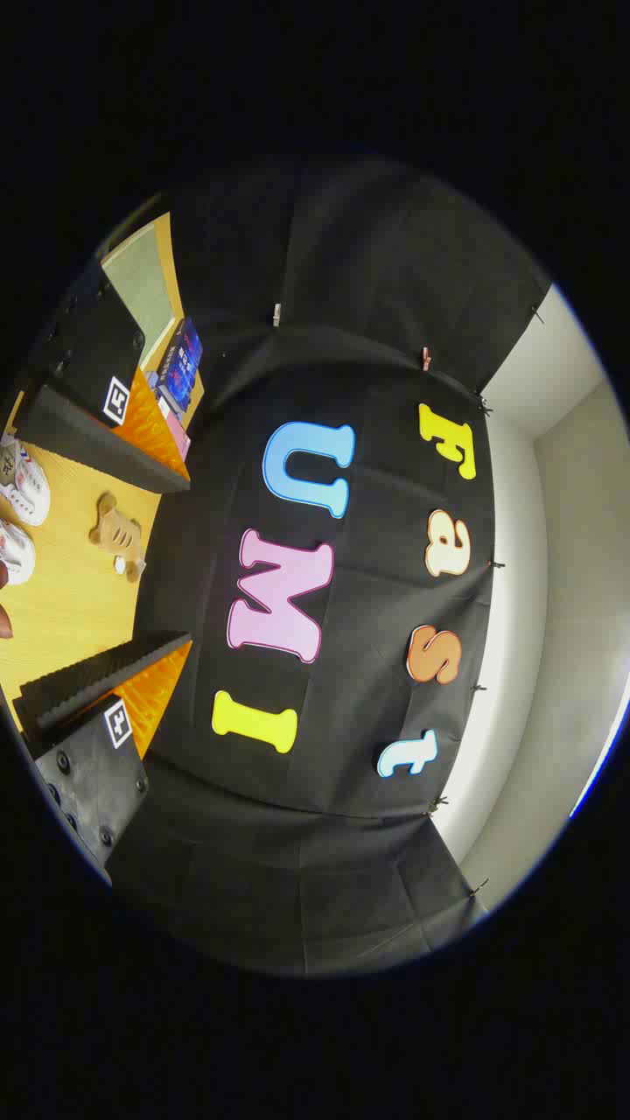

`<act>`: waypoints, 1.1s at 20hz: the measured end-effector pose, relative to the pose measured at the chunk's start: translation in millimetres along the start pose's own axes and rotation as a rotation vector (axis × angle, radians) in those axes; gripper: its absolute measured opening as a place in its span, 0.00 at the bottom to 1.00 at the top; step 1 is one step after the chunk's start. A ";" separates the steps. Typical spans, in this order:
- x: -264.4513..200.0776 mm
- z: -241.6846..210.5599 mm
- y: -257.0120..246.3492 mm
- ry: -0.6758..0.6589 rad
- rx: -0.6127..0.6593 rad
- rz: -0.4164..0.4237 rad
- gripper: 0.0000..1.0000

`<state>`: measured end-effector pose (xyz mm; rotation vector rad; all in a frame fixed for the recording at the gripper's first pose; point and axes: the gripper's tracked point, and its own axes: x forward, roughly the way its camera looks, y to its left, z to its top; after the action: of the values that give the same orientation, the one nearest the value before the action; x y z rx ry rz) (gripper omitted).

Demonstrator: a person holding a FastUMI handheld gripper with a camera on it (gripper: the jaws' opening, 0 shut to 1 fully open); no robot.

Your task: Open the storage box then place both shoes into the box .Put the left shoe in first, then the right shoe, with the right side of both shoes facing outward in a uniform manner.

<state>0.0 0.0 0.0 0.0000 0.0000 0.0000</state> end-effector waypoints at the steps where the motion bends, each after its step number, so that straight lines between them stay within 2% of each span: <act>1: -0.4 1.0 3.0 -0.003 -0.003 0.003 0.97; 17: -3.6 -1.3 7.8 0.007 0.014 0.026 0.97; 19: -3.7 -0.9 27.5 0.004 0.055 0.113 0.97; 22: -10.1 -10.1 79.5 0.052 0.253 0.372 0.97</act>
<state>-10.1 79.5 -10.1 0.2527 0.0516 0.3716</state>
